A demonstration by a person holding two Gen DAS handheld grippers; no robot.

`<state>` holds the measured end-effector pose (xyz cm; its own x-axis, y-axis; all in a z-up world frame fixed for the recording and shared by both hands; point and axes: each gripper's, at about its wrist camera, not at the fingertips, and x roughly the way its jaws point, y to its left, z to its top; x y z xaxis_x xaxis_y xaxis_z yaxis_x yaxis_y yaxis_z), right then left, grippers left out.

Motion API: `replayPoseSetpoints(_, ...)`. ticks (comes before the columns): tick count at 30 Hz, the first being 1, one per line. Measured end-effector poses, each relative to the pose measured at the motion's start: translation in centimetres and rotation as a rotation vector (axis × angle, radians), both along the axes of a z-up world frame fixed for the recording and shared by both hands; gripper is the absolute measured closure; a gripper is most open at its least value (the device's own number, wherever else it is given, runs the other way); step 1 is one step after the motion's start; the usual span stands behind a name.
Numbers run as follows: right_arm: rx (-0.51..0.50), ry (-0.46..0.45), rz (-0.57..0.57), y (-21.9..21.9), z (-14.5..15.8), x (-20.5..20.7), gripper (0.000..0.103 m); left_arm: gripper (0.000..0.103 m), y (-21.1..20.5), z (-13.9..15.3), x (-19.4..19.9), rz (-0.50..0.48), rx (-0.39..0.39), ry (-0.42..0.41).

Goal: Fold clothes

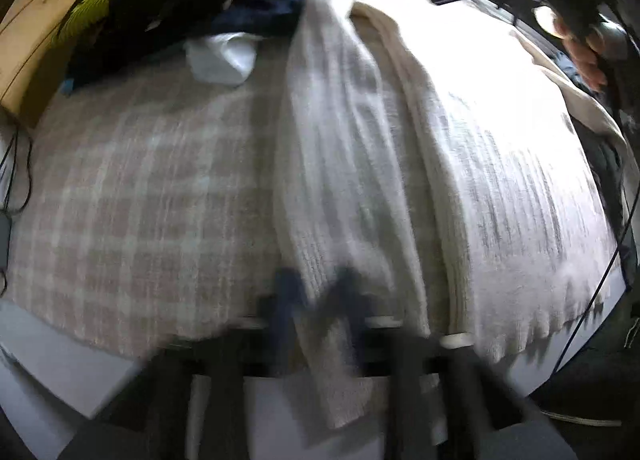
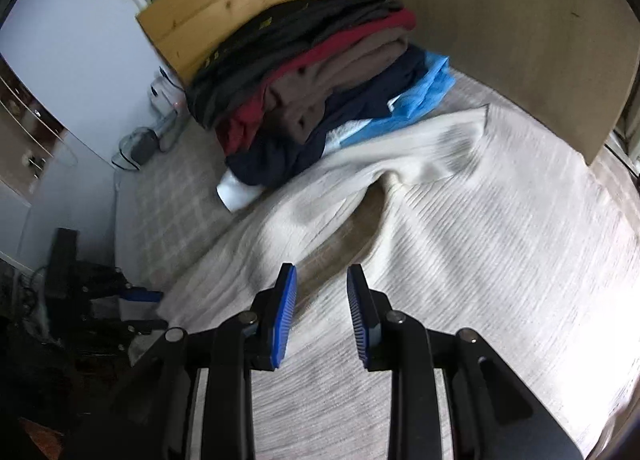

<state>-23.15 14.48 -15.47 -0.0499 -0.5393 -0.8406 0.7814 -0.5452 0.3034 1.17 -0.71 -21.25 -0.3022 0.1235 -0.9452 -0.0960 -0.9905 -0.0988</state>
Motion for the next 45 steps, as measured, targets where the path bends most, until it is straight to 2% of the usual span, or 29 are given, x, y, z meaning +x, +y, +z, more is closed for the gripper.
replayPoseSetpoints(2, -0.017, -0.01, -0.018, 0.0, -0.1, -0.3, 0.077, 0.097, -0.3, 0.7, -0.2, 0.0, -0.004, 0.009)
replayPoseSetpoints(4, -0.027, -0.001, -0.045, 0.1, 0.1, -1.7, 0.077, 0.097, -1.2, 2.7, -0.3, 0.018, -0.021, 0.05)
replayPoseSetpoints(5, -0.033, 0.007, -0.061, 0.3, 0.5, -2.5, 0.077, 0.097, -2.5, 5.1, -0.3, 0.052, -0.024, 0.1)
replayPoseSetpoints(8, -0.044, 0.004, -0.108, 0.3, 1.1, -5.7, 0.077, 0.097, -5.8, 11.3, -0.2, 0.115, -0.099, 0.231)
replayPoseSetpoints(11, -0.029, -0.011, -0.145, -0.6, 1.1, -9.3, 0.077, 0.097, -7.5, 15.2, 1.0, 0.09, -0.148, 0.289)
replayPoseSetpoints(12, -0.015, -0.015, -0.157, -1.1, 1.0, -10.6, 0.075, 0.097, -6.9, 15.3, 1.9, 0.075, -0.148, 0.284)
replayPoseSetpoints(15, 0.022, -0.033, -0.176, -3.0, 0.1, -13.4, 0.066, 0.097, -5.3, 13.4, 0.2, 0.024, -0.106, 0.208)
replayPoseSetpoints(20, 0.098, -0.156, -0.174, -6.7, -3.0, -15.4, 0.065, 0.097, -3.0, 10.4, -0.4, 0.003, -0.073, 0.11)
replayPoseSetpoints(23, 0.171, -0.212, -0.184, -8.5, -4.9, -15.8, 0.065, 0.097, -2.9, 11.2, -0.2, 0.005, -0.073, 0.106)
replayPoseSetpoints(26, 0.222, -0.217, -0.17, -9.6, -6.0, -15.8, 0.066, 0.097, -3.7, 11.8, -0.4, 0.02, -0.088, 0.122)
replayPoseSetpoints(29, 0.213, -0.168, -0.136, -9.9, -5.9, -15.6, 0.098, 0.097, -5.0, 12.4, -1.6, 0.043, -0.108, 0.149)
replayPoseSetpoints(30, 0.176, -0.178, -0.141, -9.4, -5.7, -15.8, 0.098, 0.097, -5.5, 12.4, -2.4, 0.049, -0.113, 0.164)
replayPoseSetpoints(33, 0.033, -0.21, -0.186, -7.3, -4.4, -16.6, 0.098, 0.097, -5.4, 15.4, -2.7, 0.045, -0.106, 0.241)
replayPoseSetpoints(35, -0.016, -0.222, -0.209, -5.7, -3.7, -16.8, 0.098, 0.097, -3.9, 17.6, -2.0, -0.007, -0.09, 0.28)
replayPoseSetpoints(37, -0.045, -0.217, -0.235, -3.7, -3.0, -16.9, 0.098, 0.097, -2.0, 18.2, -1.6, -0.065, -0.053, 0.283)
replayPoseSetpoints(40, -0.081, -0.204, -0.28, -0.1, -2.0, -16.8, 0.1, 0.096, 2.1, 17.4, -0.9, -0.172, 0.07, 0.246)
replayPoseSetpoints(42, -0.013, -0.153, -0.326, 2.5, -1.9, -16.7, 0.098, 0.091, 5.5, 14.6, -0.4, -0.262, 0.198, 0.135)
replayPoseSetpoints(44, 0.063, -0.175, -0.35, 4.7, -2.5, -16.5, 0.092, 0.091, 8.2, 11.4, 0.7, -0.352, 0.166, 0.03)
replayPoseSetpoints(45, 0.076, -0.169, -0.366, 5.3, -2.3, -16.2, 0.081, 0.091, 8.6, 10.4, 1.1, -0.36, 0.163, 0.0)
